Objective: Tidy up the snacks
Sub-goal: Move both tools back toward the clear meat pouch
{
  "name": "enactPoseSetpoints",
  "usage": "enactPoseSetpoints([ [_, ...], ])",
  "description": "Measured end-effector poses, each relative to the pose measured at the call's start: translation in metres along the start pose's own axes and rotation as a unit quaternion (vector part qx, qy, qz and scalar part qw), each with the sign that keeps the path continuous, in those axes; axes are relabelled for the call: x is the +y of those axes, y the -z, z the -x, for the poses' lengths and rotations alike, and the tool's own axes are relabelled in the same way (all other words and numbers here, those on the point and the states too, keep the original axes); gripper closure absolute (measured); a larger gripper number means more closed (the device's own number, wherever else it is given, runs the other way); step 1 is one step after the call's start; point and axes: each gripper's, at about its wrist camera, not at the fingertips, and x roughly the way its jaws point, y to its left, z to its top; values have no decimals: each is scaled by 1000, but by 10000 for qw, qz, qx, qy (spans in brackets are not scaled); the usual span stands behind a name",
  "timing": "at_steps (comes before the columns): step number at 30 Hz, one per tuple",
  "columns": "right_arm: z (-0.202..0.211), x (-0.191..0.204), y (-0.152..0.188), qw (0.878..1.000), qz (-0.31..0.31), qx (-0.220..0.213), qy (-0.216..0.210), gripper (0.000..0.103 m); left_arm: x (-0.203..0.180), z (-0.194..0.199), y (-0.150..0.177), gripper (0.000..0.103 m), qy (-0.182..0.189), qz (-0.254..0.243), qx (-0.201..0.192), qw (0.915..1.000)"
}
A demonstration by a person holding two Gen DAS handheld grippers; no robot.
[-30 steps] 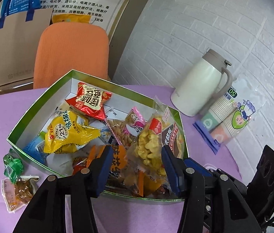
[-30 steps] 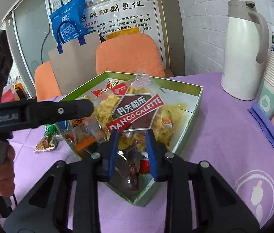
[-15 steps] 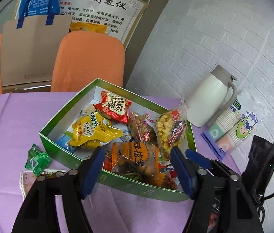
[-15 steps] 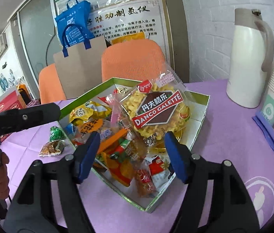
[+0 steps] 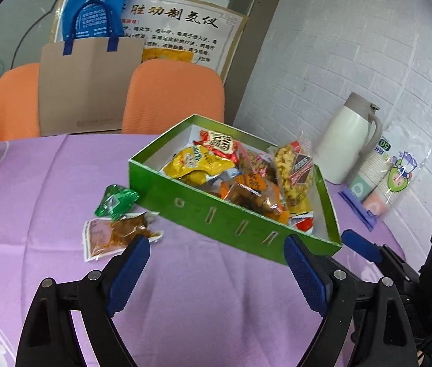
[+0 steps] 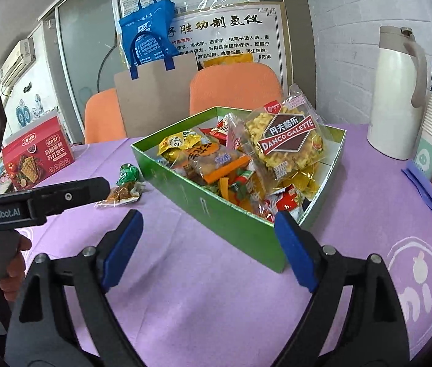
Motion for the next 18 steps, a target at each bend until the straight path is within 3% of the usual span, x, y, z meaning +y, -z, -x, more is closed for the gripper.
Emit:
enactPoseSetpoints([
  [11, -19, 30, 11, 9986, 257, 420, -191, 15, 68, 11, 30, 12, -502, 906, 160, 9945],
  [18, -31, 48, 13, 9968, 411, 627, -275, 15, 86, 14, 31, 12, -589, 1036, 194, 9927],
])
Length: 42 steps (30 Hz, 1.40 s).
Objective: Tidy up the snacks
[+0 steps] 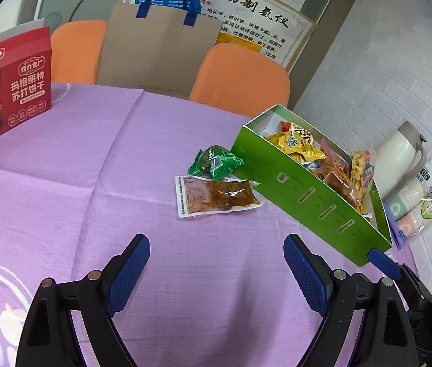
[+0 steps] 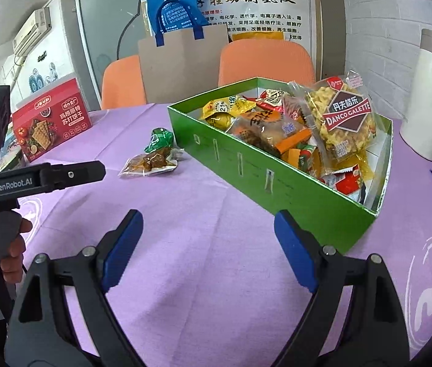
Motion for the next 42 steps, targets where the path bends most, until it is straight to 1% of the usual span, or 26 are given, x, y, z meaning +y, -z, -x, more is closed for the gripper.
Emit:
enactPoseSetpoints([
  [5, -11, 8, -4, 9997, -34, 166, -151, 15, 6, 0, -5, 12, -13, -61, 69, 10000],
  [10, -26, 14, -9, 9984, -246, 309, -404, 15, 18, 8, -23, 12, -232, -183, -37, 9996],
  [13, -32, 20, -9, 9978, -263, 386, -470, 15, 20, 3, -36, 12, -142, -294, -63, 9994],
  [16, -34, 24, -9, 9978, -206, 445, -444, 15, 14, -17, -44, 12, -14, -483, 131, 9987],
  [20, -35, 21, -8, 9978, -234, 492, -373, 15, 4, -51, -50, 13, 181, -509, 478, 9974],
  [24, -33, 16, -7, 9977, -300, 515, -312, 15, -11, -77, -55, 14, 211, -741, 604, 9952],
  [25, -32, 15, -7, 9977, -312, 517, -299, 15, -13, -84, -55, 21, 185, -777, 656, 9946],
  [26, -31, 13, -6, 9977, -323, 517, -283, 15, -15, -90, -54, 35, 209, -816, 769, 9935],
  [27, -30, 12, -5, 9978, -331, 511, -273, 15, -15, -93, -52, 36, 315, -860, 811, 9925],
  [29, -30, 8, -3, 9976, -376, 526, -255, 15, -18, -83, -45, 50, 448, -1002, 747, 9911],
  [30, -31, 5, -2, 9973, -410, 556, -261, 15, -22, -76, -41, 53, 491, -1114, 758, 9897],
  [31, -32, 4, 0, 9970, -434, 574, -268, 15, -26, -70, -36, 58, 534, -1186, 822, 9881],
  [32, -32, 2, 1, 9968, -458, 591, -266, 15, -29, -64, -29, 58, 718, -1206, 949, 9855],
  [34, -34, -1, 3, 9965, -500, 614, -281, 15, -31, -51, -16, 58, 1073, -1188, 1117, 9808],
  [35, -35, -1, 3, 9963, -507, 627, -305, 15, -30, -46, -13, 57, 1103, -1159, 1123, 9807],
  [37, -37, 1, 1, 9963, -472, 624, -360, 15, -23, -35, -11, 55, 1064, -991, 995, 9844],
  [40, -41, 6, -5, 9961, -415, 617, -465, 15, -3, -29, -21, 46, 855, -553, 753, 9919],
  [42, -44, 11, -8, 9965, -325, 595, -488, 16, 10, -32, -28, 45, 829, -232, 737, 9936],
])
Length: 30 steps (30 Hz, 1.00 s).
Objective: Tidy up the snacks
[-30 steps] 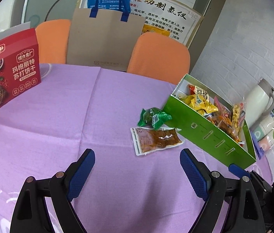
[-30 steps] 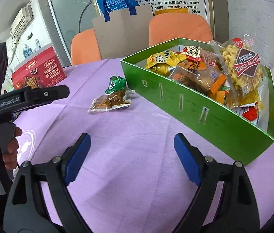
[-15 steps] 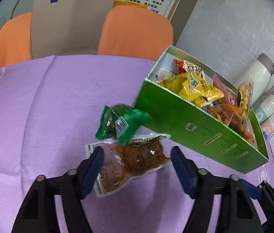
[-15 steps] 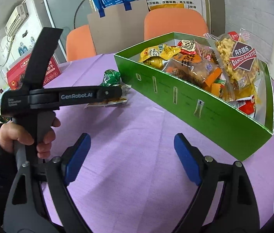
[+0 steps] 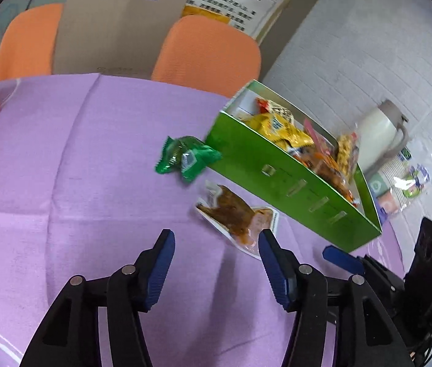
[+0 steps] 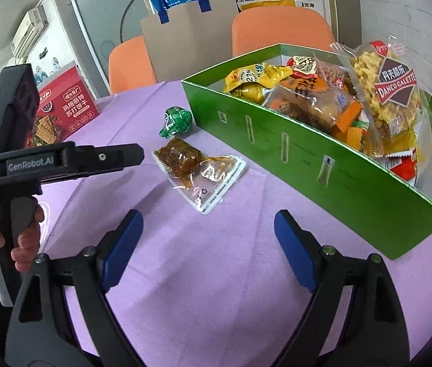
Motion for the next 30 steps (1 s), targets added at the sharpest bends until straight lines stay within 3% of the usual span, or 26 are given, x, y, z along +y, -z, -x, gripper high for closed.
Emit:
enactPoseSetpoints([
  [5, -19, 6, -9, 9997, 184, 181, 18, 23, 5, -23, -11, 45, 440, 332, 205, 9983],
  [15, -49, 4, -26, 9991, 16, 414, -56, 25, -5, -47, -28, 45, 292, -12, 337, 9990],
  [16, -52, 5, -28, 9991, 39, 425, -57, 27, -5, -51, -27, 47, 288, -88, 425, 9986],
  [17, -54, 7, -29, 9990, 61, 444, -90, 27, -6, -53, -24, 56, 256, -196, 405, 9987],
  [19, -57, 11, -32, 9989, 132, 442, -103, 39, -7, -53, -19, 59, 309, -308, 424, 9981],
  [21, -57, 14, -32, 9988, 202, 441, -52, 42, -7, -52, -15, 64, 392, -209, 484, 9978],
  [23, -54, 16, -28, 9986, 248, 417, -231, 64, -6, -48, -12, 66, 446, -163, 488, 9977],
  [24, -51, 16, -26, 9981, 206, 397, -432, 69, -6, -45, -10, 67, 466, -139, 474, 9977],
  [28, -36, 20, -19, 9991, 295, 229, -220, 85, -9, -36, -5, 71, 546, -67, 454, 9975],
  [30, -26, 17, -19, 9994, 246, 117, -213, 86, -16, -30, -4, 71, 556, -106, 398, 9976],
])
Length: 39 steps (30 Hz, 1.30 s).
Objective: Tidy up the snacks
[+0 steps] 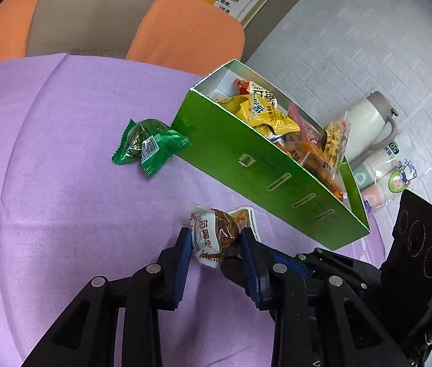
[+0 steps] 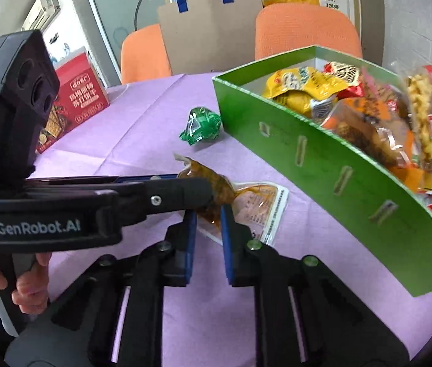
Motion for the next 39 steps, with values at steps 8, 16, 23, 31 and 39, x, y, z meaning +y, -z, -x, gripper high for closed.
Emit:
enactPoseSetpoints([
  [8, 31, -8, 1, 9992, -43, -402, 42, 89, -41, 21, -8, 75, 133, -446, -255, 9986],
  [16, 23, -11, 10, 9998, -31, -200, 14, 46, -33, 7, 0, 75, 84, -200, -57, 9997],
  [23, 17, 10, 10, 9982, 510, -283, 119, 44, -35, 9, 2, 75, 190, -157, -17, 9997],
  [31, 36, 9, 5, 9964, 540, -613, 242, 73, -46, 30, 1, 77, 251, -250, -281, 9990],
  [39, 77, 7, -18, 9893, 660, -1239, 399, 74, -84, 60, -17, 77, 390, -695, -668, 9946],
])
